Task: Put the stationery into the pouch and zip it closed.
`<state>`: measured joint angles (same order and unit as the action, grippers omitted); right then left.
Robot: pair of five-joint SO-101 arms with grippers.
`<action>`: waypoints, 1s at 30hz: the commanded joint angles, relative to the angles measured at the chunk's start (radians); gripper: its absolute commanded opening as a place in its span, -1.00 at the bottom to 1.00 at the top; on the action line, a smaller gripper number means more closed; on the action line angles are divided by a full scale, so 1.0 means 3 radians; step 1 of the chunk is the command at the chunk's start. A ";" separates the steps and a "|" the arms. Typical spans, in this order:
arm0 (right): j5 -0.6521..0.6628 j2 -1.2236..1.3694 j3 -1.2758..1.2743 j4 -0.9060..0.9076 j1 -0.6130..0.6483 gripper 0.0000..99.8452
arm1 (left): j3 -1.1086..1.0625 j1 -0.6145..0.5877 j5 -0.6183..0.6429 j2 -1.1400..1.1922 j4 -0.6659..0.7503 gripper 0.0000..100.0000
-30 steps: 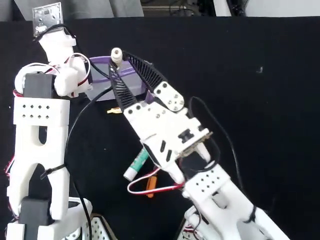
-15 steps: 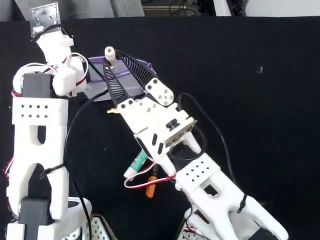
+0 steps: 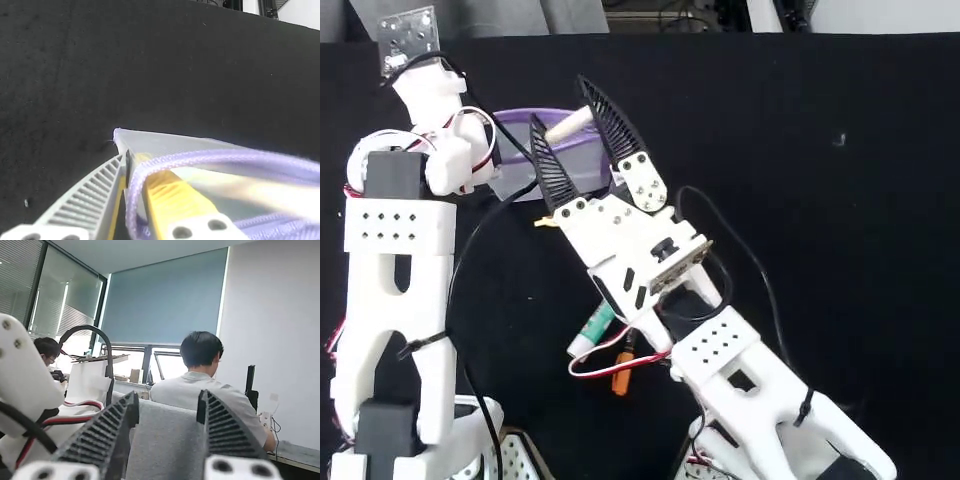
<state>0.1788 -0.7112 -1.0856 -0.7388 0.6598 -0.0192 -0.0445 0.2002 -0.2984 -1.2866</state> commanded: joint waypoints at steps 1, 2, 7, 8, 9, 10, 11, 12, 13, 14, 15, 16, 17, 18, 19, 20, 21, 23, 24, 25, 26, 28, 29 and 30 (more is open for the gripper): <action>-0.0015 -0.0074 0.0028 -0.0041 0.0026 -0.62 | -0.0130 -0.0003 0.0041 0.0026 0.0031 -0.95; -0.0015 -0.0074 0.0033 -0.0041 0.0031 -0.62 | -0.0130 -0.0003 0.0041 0.0026 0.0031 -0.95; -0.0005 -0.0151 0.0043 -0.0036 -0.0026 -0.62 | -0.0125 -0.0013 0.0041 0.0020 0.0031 -0.95; -0.0015 -0.0212 0.0043 0.0000 -0.0072 -0.62 | -0.0120 -0.0043 0.0041 0.0020 0.0036 -0.95; -0.0020 -0.0289 0.0054 0.0102 -0.0123 -0.62 | -0.0120 -0.0084 0.0041 0.0020 0.0036 -0.95; -0.0020 -0.0391 0.0090 0.0251 -0.0179 -0.62 | -0.0095 -0.0120 0.0041 0.0020 0.0041 -0.95; -0.0020 -0.0509 0.0151 0.0471 -0.0251 -0.62 | -0.0049 -0.0187 0.0041 0.0026 0.0026 -0.95; -0.0026 -0.0632 0.0238 0.0747 -0.0317 -0.62 | -0.0013 -0.0274 0.0041 0.0026 0.0020 -0.95; -0.0026 -0.0739 0.0361 0.1059 -0.0378 -0.62 | 0.0018 -0.0361 0.0041 0.0026 0.0020 -0.95; -0.0026 -0.0826 0.0509 0.1381 -0.0435 -0.62 | 0.0043 -0.0448 0.0041 0.0026 0.0020 -0.95; -0.0026 -0.0913 0.0673 0.1718 -0.0476 -0.62 | 0.0069 -0.0550 0.0041 0.0026 0.0020 -0.95; -0.0026 -0.0969 0.0841 0.2041 -0.0511 -0.62 | 0.0100 -0.0647 0.0041 0.0026 0.0020 -0.95; -0.0026 -0.0990 0.1000 0.2317 -0.0532 -0.62 | 0.0125 -0.0734 0.0041 0.0031 0.0031 -0.95; -0.0026 -0.0995 0.1174 0.2578 -0.0552 -0.62 | 0.0141 -0.0816 0.0041 0.0031 0.0036 -0.95; -0.0026 -0.0990 0.1327 0.2803 -0.0563 -0.62 | 0.0156 -0.0898 0.0041 0.0031 0.0046 -0.95; -0.0020 -0.0974 0.1445 0.2997 -0.0563 -0.62 | 0.0176 -0.0969 0.0041 0.0036 0.0046 -0.95; -0.0010 -0.0944 0.1537 0.3145 -0.0568 -0.62 | 0.0202 -0.1036 0.0041 0.0046 0.0046 -0.95; 0.0000 -0.0857 0.1655 0.3365 -0.0568 -0.62 | 0.0248 -0.1174 0.0041 0.0056 0.0046 -0.95; 0.0005 -0.0795 0.1680 0.3427 -0.0568 -0.62 | 0.0269 -0.1245 0.0041 0.0056 0.0046 -0.95; 0.0005 -0.0719 0.1701 0.3468 -0.0573 -0.62 | 0.0304 -0.1327 0.0041 0.0061 0.0046 -0.95; 0.0005 -0.0632 0.1701 0.3478 -0.0614 -0.62 | 0.0335 -0.1409 0.0041 0.0061 0.0046 -0.95; 0.0005 -0.0437 0.1706 0.3463 -0.0685 -0.62 | 0.0386 -0.1568 0.0041 0.0061 0.0046 -0.95; 0.0005 -0.0325 0.1731 0.3463 -0.0711 -0.62 | 0.0401 -0.1634 0.0041 0.0061 0.0046 -0.95; 0.0005 -0.0202 0.1777 0.3468 -0.0716 -0.62 | 0.0407 -0.1695 0.0041 0.0061 0.0046 -0.95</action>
<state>0.1803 -0.8493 -0.6222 0.2954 0.4757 0.0422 -0.4833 0.2033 -0.2754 -1.2896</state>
